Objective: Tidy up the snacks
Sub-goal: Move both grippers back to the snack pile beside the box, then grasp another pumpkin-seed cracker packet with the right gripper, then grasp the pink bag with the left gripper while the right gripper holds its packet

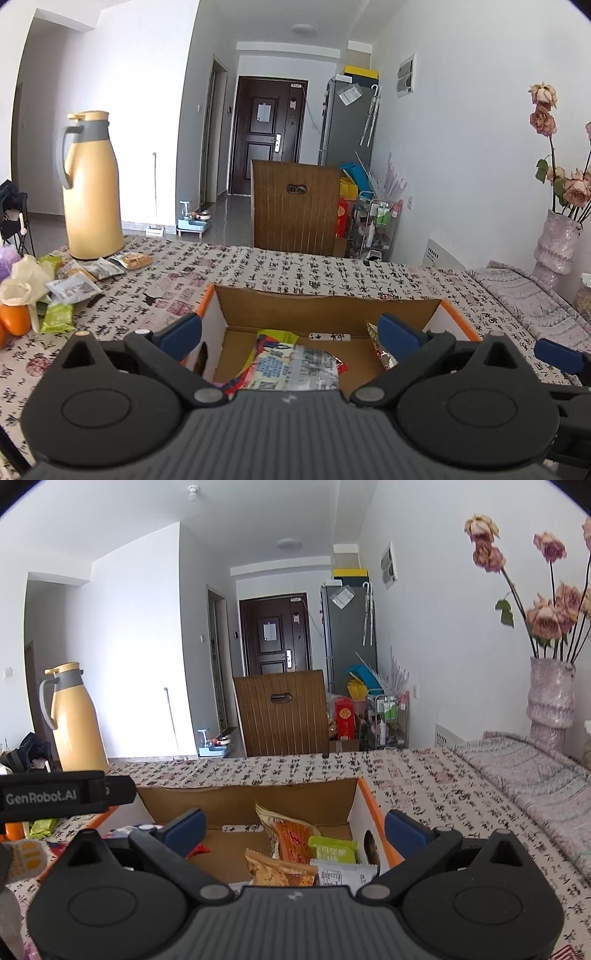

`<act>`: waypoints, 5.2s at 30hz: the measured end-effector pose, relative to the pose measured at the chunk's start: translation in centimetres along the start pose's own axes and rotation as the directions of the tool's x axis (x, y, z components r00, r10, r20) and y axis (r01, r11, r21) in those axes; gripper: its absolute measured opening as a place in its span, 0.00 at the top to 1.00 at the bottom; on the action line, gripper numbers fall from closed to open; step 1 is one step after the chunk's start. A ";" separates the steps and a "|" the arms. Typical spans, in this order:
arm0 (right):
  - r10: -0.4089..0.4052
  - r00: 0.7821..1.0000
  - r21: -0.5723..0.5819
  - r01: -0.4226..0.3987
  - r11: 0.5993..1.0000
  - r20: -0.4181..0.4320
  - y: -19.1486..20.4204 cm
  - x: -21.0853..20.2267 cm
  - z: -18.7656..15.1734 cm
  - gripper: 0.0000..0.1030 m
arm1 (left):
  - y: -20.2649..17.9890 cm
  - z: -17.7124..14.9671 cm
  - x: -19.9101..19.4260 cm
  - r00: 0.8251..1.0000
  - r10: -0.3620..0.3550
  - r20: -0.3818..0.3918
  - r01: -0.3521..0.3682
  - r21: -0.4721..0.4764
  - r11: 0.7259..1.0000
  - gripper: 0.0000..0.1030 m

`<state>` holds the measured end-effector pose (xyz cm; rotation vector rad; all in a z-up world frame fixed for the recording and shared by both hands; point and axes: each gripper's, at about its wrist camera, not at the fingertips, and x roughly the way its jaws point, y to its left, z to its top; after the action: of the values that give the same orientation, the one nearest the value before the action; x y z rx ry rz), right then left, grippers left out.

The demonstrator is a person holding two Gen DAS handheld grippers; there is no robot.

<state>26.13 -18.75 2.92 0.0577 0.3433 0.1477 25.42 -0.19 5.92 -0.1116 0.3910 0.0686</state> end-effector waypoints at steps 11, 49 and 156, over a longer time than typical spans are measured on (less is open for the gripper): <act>0.002 1.000 -0.005 -0.002 1.000 -0.018 0.9 -4.2 -0.9 0.00 | 1.9 -1.0 -5.0 1.000 -0.001 0.012 0.001 0.000 1.000 0.00; 0.039 0.977 -0.022 -0.044 0.999 -0.210 3.1 -9.6 -9.1 0.00 | 9.5 -11.1 -9.0 0.995 -0.006 -0.102 0.009 0.035 0.999 0.00; 0.003 0.989 0.085 0.009 0.996 -0.145 -3.5 -11.9 -11.3 0.61 | 5.5 -10.9 -2.0 0.929 0.078 -0.361 -0.041 0.109 0.993 0.30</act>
<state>11.66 -23.72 -4.00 0.1318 0.4946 0.1342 19.02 3.82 -3.85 -0.0120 0.7696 0.0888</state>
